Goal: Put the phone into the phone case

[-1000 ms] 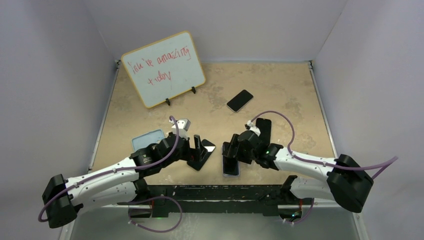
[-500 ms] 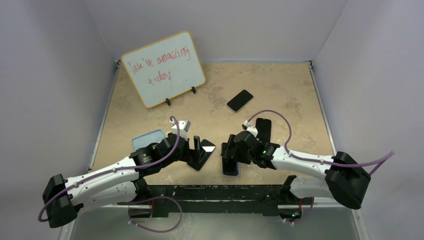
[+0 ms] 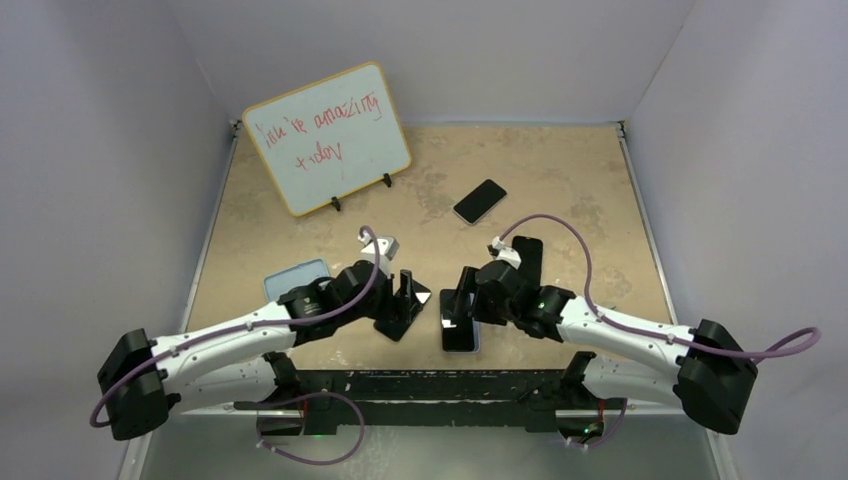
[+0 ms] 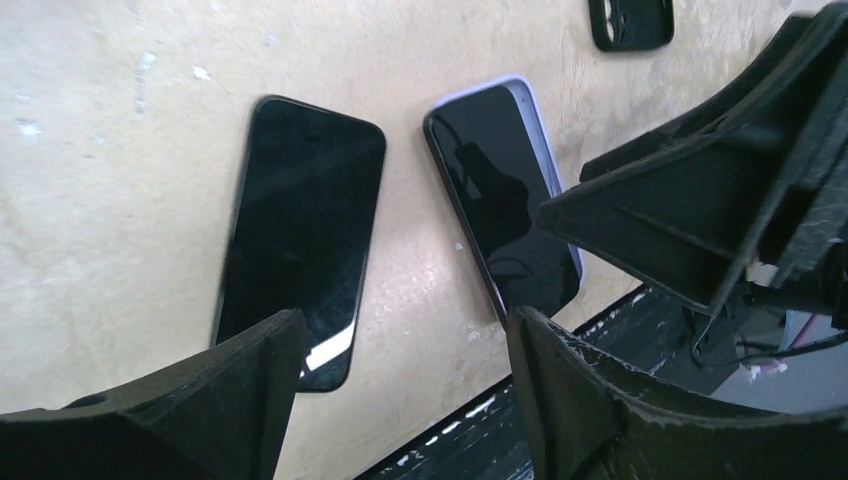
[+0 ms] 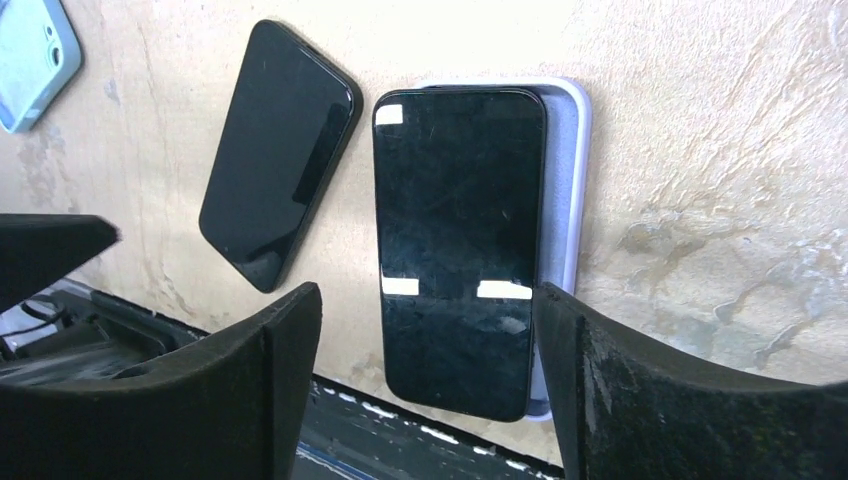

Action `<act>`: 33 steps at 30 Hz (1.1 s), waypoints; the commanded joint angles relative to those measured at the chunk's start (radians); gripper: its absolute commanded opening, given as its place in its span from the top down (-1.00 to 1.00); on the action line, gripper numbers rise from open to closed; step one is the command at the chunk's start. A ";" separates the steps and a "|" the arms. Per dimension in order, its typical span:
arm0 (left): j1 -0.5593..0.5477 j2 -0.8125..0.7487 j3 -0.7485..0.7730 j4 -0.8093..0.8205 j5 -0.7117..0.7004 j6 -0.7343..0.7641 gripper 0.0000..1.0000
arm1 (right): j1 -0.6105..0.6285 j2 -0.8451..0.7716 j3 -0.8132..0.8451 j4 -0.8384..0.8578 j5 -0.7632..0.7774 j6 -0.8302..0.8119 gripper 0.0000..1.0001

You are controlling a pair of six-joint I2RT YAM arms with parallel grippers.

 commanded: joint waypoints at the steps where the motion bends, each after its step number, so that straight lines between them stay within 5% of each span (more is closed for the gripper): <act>1: -0.002 0.126 0.044 0.144 0.144 0.010 -0.44 | -0.002 -0.020 0.061 -0.070 0.037 -0.102 -0.52; 13: -0.005 0.392 0.065 0.363 0.230 -0.039 -0.03 | -0.228 -0.072 -0.089 0.061 -0.189 -0.220 -0.09; 33: -0.030 0.576 0.087 0.457 0.258 -0.053 0.54 | -0.249 -0.065 -0.314 0.337 -0.373 -0.135 0.32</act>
